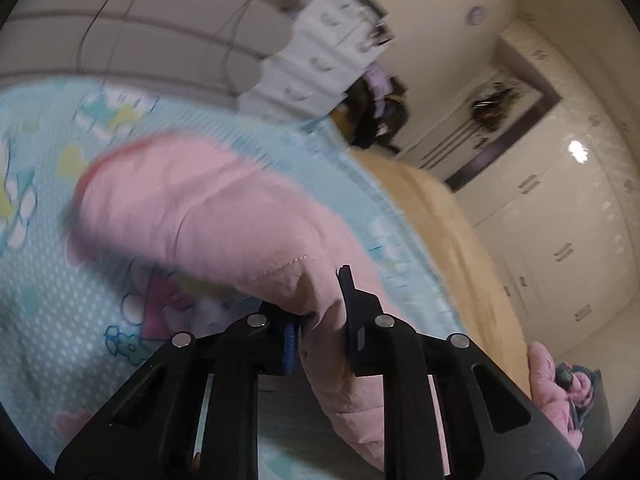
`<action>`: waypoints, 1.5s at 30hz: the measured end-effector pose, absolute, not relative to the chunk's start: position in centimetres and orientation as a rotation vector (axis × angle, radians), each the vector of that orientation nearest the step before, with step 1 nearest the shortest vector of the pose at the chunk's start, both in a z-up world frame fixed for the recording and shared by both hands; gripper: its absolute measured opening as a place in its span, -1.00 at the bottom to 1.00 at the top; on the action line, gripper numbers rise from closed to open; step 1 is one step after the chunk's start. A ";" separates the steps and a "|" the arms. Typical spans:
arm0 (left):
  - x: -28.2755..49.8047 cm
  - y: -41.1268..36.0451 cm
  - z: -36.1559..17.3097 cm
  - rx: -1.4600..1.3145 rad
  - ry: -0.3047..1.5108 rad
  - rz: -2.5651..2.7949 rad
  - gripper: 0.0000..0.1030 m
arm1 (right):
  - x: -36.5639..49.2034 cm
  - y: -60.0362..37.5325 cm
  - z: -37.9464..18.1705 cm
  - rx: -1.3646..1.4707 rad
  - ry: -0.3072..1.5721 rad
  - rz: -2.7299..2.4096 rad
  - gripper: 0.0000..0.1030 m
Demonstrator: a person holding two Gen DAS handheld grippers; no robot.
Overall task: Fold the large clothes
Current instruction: 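Lift the sleeve with the left tool and fold it over the coat front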
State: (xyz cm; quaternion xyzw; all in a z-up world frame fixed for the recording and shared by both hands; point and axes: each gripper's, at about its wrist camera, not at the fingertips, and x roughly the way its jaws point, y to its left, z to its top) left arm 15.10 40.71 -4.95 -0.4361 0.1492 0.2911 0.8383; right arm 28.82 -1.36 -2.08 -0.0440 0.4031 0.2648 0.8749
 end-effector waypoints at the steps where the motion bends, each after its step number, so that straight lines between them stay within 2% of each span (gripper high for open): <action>1: 15.2 40.1 -4.1 -0.906 0.300 0.601 -0.81 | 28.8 -1.8 -2.0 -0.087 0.842 0.548 0.91; 8: 15.8 35.9 3.0 -0.778 0.179 0.469 -0.81 | 28.4 -6.4 -0.6 -0.054 0.821 0.491 0.91; 19: 17.3 26.8 10.2 -0.571 0.113 0.246 -0.81 | 28.1 -14.7 0.1 0.045 0.773 0.378 0.92; 32: 19.6 18.1 11.3 -0.450 0.137 0.034 -0.81 | 29.8 -21.3 -1.2 0.254 0.783 0.277 0.92; 45: 24.9 7.6 7.8 -0.274 0.324 -0.215 -0.81 | 30.2 -27.6 -0.2 0.426 0.737 0.180 0.92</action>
